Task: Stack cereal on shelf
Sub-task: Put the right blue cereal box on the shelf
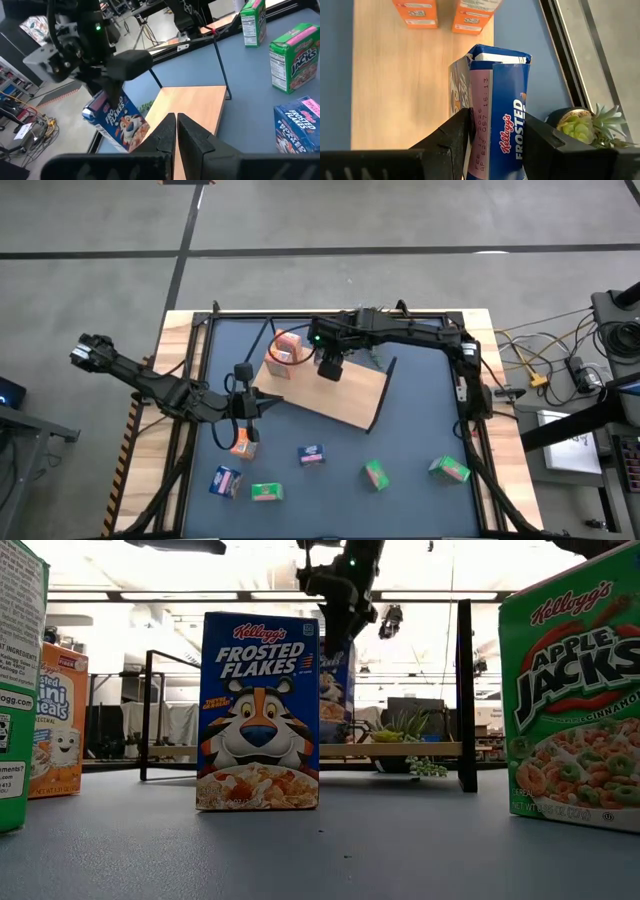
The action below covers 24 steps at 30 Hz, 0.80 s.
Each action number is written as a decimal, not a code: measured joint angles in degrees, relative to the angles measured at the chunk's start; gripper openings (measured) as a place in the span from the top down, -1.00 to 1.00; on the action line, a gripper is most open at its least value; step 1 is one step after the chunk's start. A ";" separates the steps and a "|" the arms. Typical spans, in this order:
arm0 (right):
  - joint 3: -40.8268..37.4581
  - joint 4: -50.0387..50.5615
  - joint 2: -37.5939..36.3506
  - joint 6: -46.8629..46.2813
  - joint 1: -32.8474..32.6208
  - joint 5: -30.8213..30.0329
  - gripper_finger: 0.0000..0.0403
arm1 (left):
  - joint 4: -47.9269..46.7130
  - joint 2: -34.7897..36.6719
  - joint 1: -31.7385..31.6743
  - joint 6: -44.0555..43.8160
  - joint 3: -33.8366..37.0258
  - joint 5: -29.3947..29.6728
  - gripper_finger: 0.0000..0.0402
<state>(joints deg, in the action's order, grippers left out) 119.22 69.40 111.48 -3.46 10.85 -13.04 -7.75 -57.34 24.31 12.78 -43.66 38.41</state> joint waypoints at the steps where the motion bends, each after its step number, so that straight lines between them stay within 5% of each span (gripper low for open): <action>1: -0.51 -0.40 0.00 0.39 0.25 0.02 0.32 | -0.04 0.00 -0.01 0.00 0.00 0.00 1.00; 24: -9.70 -8.17 -0.02 4.85 0.70 -0.33 0.32 | -0.02 0.00 -0.02 0.00 0.02 0.00 1.00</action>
<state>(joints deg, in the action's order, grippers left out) 109.51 61.23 111.46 1.39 11.55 -13.37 -7.77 -57.34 24.29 12.78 -43.64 38.41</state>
